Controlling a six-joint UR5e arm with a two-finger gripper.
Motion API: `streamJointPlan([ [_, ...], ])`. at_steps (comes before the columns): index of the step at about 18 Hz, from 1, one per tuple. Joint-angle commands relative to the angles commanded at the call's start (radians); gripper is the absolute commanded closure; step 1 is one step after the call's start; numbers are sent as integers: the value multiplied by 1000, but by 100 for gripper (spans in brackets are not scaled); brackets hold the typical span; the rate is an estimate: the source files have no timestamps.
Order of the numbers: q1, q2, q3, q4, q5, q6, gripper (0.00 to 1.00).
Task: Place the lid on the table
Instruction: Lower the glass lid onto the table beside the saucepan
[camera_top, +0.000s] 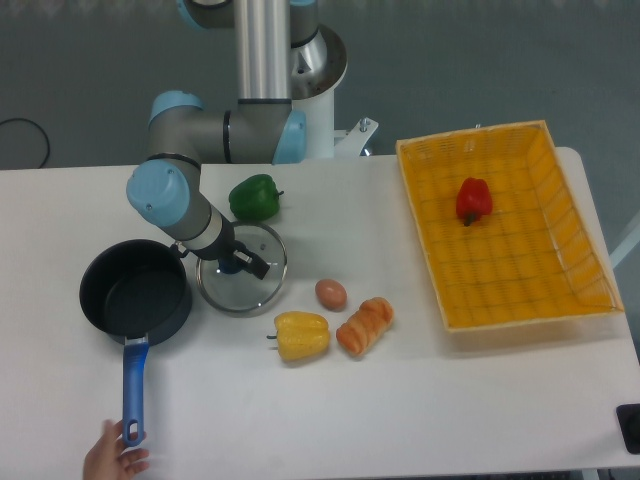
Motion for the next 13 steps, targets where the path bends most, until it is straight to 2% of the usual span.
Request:
streamJointPlan([
  [6,0,-8,6,5,0,0,59],
  [10,0,-11,6,5,0,0,50],
  [13,-2,-18,8,5,2,-2,47],
])
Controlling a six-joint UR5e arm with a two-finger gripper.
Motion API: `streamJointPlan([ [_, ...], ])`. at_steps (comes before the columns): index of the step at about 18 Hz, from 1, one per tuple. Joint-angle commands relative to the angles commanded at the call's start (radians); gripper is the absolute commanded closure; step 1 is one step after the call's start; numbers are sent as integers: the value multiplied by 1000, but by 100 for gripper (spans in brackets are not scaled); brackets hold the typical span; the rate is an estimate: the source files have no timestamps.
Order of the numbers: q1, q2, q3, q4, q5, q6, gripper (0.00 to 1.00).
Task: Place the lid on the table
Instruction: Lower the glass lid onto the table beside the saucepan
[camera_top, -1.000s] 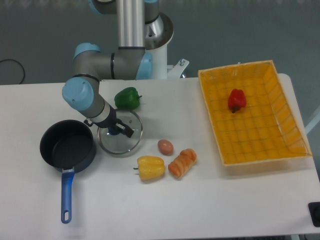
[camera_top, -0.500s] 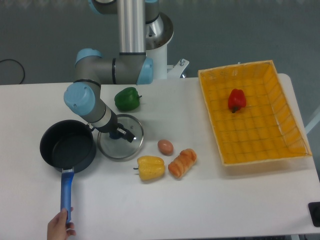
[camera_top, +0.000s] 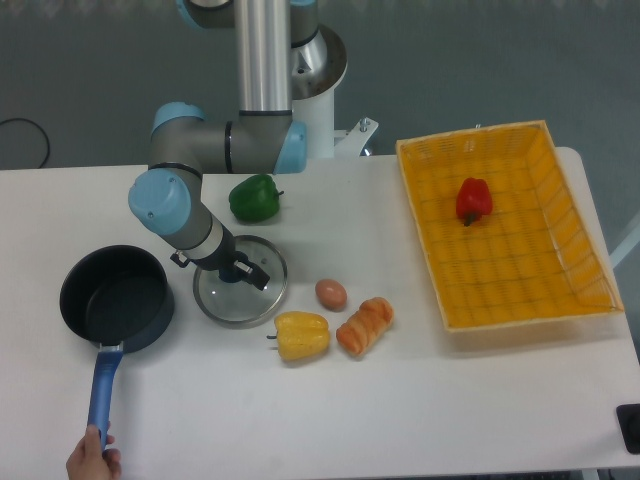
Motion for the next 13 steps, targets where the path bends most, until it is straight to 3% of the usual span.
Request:
streamJointPlan([
  [7,-3,-12,6,0,11,0,41],
  [13,-5,-3,21,-3,12,-3,8],
])
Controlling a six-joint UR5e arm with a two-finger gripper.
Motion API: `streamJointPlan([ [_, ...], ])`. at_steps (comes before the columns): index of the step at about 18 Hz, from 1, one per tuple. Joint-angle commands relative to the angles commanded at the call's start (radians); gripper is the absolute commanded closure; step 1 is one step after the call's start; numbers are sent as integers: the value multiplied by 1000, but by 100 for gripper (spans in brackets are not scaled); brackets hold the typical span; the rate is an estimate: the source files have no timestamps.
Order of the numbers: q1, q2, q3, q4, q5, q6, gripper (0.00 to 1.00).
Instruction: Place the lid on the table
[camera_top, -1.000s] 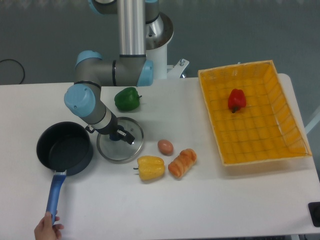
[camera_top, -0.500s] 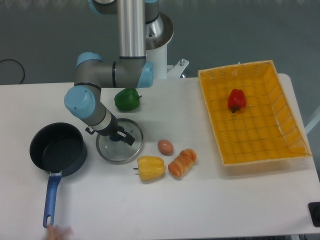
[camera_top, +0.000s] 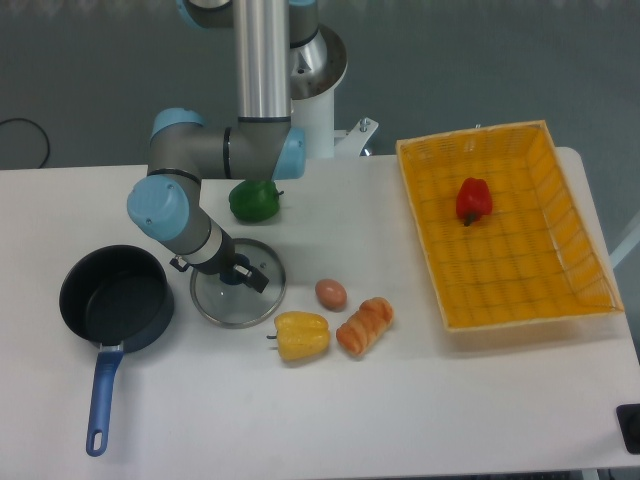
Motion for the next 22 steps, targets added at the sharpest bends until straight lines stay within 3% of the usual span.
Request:
streamJointPlan([
  [2,0,11,2,-2,0,0,1],
  [10,28,103,40,-21,3,6,0],
  [14,63,182,41,-103,2,25,0],
  [18,159,264,41,-140,-9,55,0],
  [22,316,330,41,-153,-41,156,0],
])
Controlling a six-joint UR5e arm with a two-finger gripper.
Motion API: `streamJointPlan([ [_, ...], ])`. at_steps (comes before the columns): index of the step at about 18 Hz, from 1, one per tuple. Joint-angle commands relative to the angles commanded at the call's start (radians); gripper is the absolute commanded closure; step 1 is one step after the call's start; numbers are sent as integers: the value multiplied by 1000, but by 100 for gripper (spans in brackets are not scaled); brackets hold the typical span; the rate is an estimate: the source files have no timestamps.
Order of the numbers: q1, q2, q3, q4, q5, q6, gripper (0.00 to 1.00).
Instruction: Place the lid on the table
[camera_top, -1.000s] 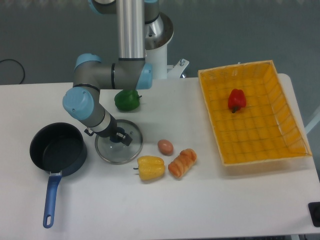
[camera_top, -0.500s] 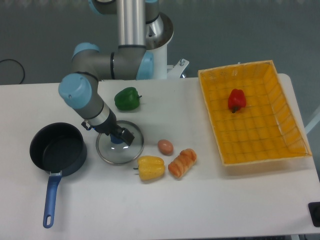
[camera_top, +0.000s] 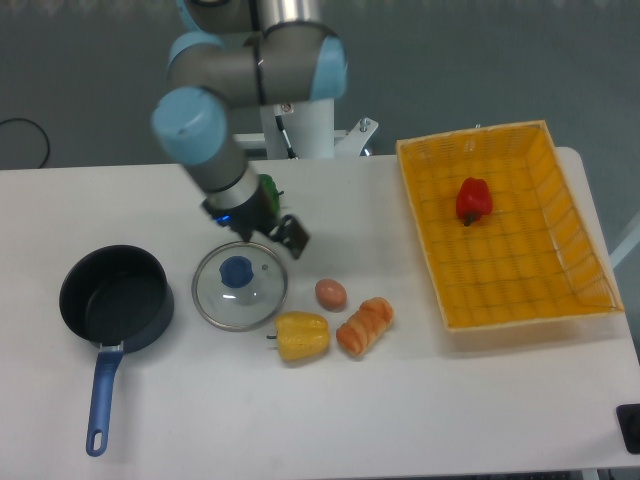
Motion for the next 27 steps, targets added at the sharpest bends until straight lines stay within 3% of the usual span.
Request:
streamJointPlan([
  [6,193,8,18,0,-57,255,0],
  [8,247,8,21,-24,-95,348,0],
  [11,316,-30,61,-34,-132,541,0],
  [14,352,-63,66,-29,-141,720,0],
  [17,355,-64,68,-20,-140,997,0],
  [27,350,-92,129,-20,-164,1091,0],
])
